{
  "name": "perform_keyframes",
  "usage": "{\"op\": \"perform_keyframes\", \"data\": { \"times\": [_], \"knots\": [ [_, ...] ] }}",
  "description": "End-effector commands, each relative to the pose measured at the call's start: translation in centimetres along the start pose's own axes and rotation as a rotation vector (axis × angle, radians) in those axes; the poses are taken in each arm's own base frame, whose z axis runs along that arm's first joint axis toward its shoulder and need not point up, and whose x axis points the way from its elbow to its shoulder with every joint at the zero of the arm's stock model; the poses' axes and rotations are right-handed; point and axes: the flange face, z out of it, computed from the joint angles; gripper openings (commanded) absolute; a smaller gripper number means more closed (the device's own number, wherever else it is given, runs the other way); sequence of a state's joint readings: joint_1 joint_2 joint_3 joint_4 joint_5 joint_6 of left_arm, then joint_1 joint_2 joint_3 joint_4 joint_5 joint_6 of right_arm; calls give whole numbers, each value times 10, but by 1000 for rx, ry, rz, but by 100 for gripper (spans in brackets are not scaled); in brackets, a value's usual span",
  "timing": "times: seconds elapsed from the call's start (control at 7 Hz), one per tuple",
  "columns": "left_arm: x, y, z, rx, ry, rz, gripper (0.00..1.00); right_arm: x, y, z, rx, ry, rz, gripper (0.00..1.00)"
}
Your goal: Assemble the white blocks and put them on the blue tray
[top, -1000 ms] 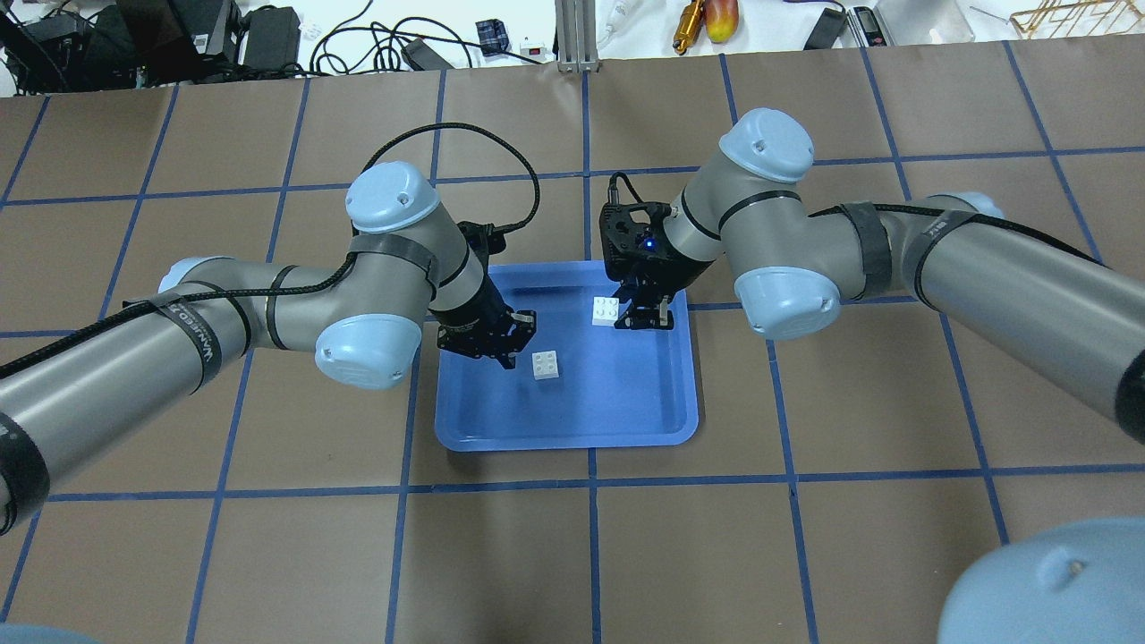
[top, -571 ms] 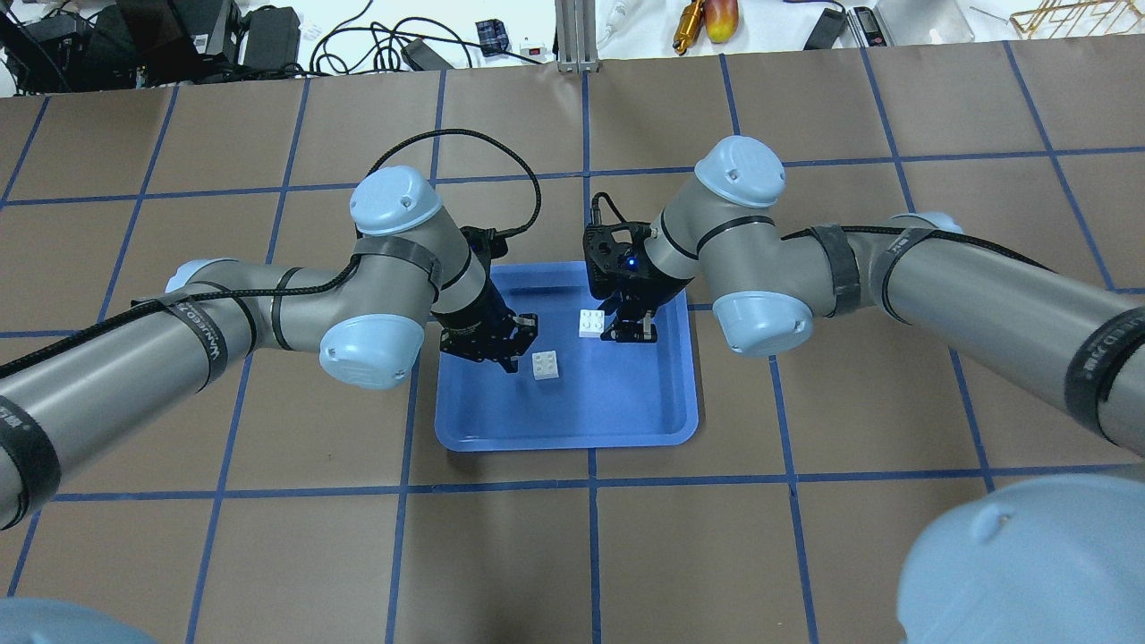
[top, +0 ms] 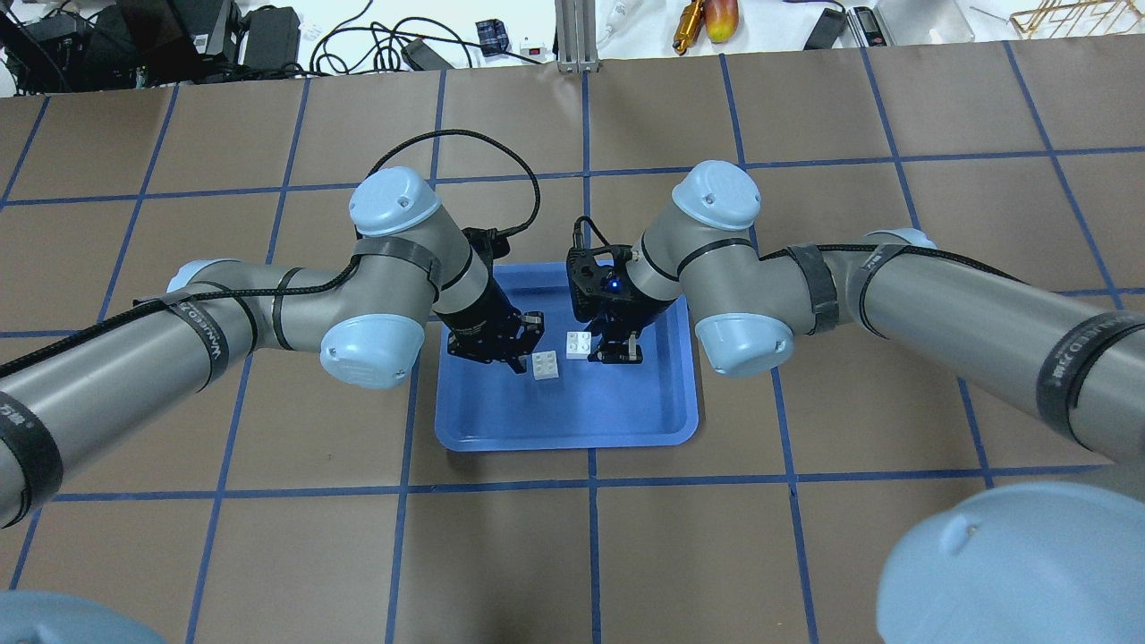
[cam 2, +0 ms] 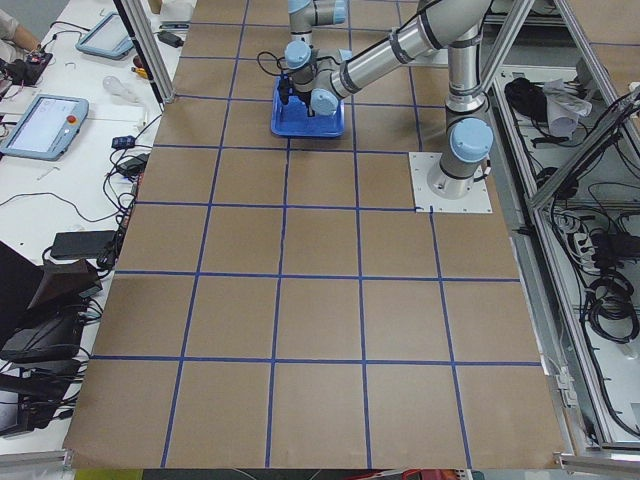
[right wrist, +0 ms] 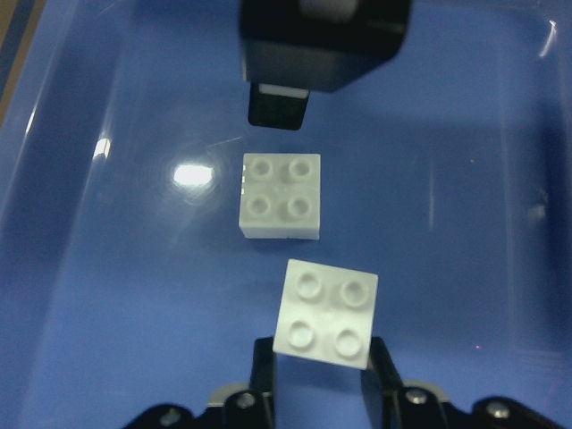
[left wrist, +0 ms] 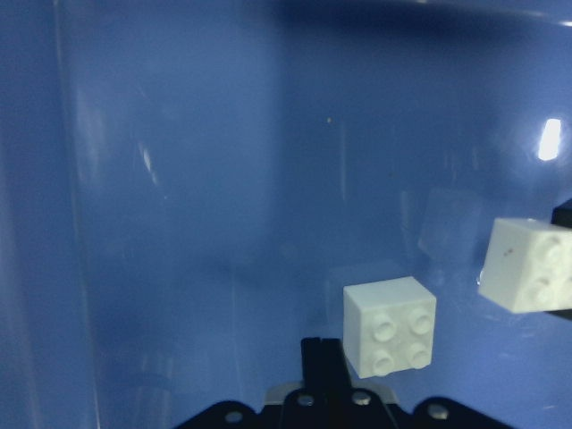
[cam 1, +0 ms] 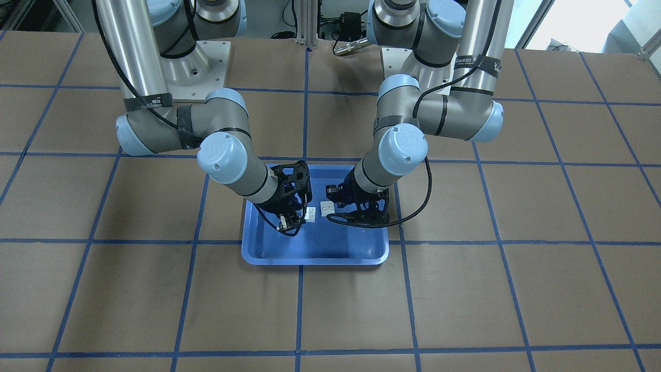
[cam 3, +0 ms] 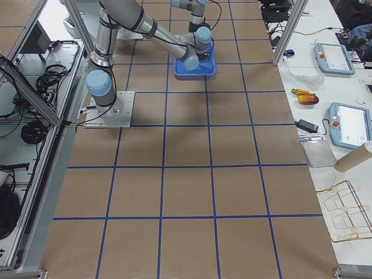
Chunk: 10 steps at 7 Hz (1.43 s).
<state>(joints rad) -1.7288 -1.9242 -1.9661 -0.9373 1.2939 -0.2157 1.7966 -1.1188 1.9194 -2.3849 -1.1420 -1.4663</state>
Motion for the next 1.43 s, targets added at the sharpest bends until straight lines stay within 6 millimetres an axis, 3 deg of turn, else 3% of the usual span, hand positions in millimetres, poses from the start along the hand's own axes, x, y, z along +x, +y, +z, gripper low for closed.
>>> {"op": "perform_keyframes", "data": {
  "times": [0.0, 0.43, 1.14, 1.29],
  "knots": [
    [0, 0, 0, 0, 1, -1, 0, -2, -1, 3, 2, -7, 14, 0],
    [0, 1, 0, -1, 0, -4, 0, -7, -10, 8, -1, -18, -2, 0],
    [-1, 0, 2, -3, 0, -1, 0, -9, -10, 10, -5, -23, -3, 0],
    [-1, 0, 2, -3, 0, -1, 0, -16, -6, 16, -7, -39, 3, 2]
  ]
}}
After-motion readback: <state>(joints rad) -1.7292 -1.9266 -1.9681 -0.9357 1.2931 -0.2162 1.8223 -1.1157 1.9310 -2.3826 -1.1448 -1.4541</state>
